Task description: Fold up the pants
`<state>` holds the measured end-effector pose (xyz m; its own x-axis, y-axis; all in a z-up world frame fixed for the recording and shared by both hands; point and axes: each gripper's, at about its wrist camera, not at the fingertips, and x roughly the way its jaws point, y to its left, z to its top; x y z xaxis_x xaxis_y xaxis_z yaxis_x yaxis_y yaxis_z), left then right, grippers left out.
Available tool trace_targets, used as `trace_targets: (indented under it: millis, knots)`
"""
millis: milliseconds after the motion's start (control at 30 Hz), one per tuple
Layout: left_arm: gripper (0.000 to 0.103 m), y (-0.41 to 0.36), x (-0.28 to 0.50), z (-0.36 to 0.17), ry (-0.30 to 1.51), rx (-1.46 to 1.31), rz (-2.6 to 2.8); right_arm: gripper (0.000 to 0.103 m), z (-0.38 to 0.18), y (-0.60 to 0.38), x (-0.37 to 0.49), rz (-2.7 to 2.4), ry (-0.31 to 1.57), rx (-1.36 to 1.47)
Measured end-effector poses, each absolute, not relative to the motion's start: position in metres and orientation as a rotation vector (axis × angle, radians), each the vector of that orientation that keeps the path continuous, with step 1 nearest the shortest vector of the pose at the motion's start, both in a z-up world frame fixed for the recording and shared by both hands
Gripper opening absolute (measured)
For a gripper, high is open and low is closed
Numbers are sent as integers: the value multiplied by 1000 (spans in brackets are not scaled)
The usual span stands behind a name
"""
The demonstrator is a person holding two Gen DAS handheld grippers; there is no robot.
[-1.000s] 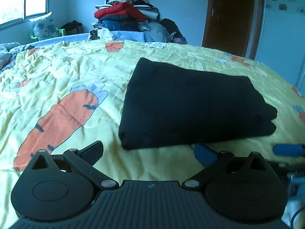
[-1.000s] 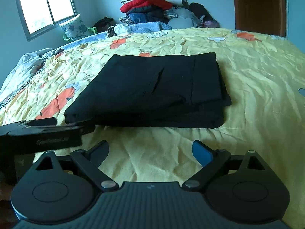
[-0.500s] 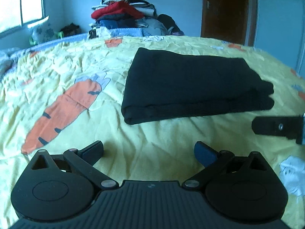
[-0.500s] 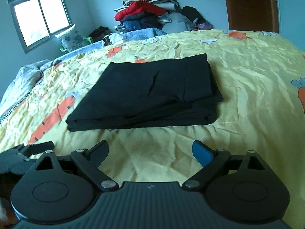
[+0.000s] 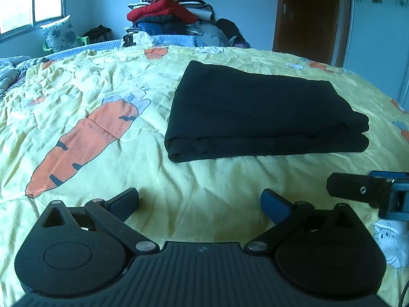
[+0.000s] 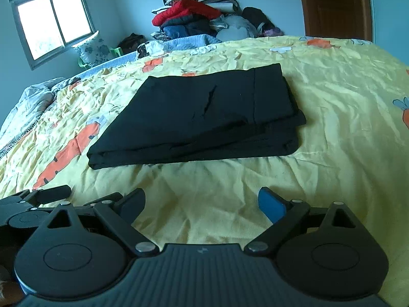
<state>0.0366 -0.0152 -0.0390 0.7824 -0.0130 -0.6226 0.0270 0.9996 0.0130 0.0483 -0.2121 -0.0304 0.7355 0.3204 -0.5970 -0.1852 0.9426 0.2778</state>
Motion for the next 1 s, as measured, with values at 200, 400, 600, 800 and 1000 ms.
trace_targets:
  millis: [200, 400, 600, 800, 1000]
  knots:
    - [103, -15, 37, -39, 672, 20, -22, 97, -28, -221, 49, 278, 696, 273]
    - [103, -15, 37, -39, 672, 21, -22, 97, -22, -223, 47, 268, 690, 291]
    - [103, -15, 37, -39, 672, 21, -22, 97, -6, -228, 47, 304, 687, 422]
    - [103, -15, 37, -39, 672, 20, -22, 97, 14, -243, 52, 361, 686, 642]
    - [103, -15, 37, -39, 672, 20, -22, 97, 23, -248, 53, 362, 656, 634]
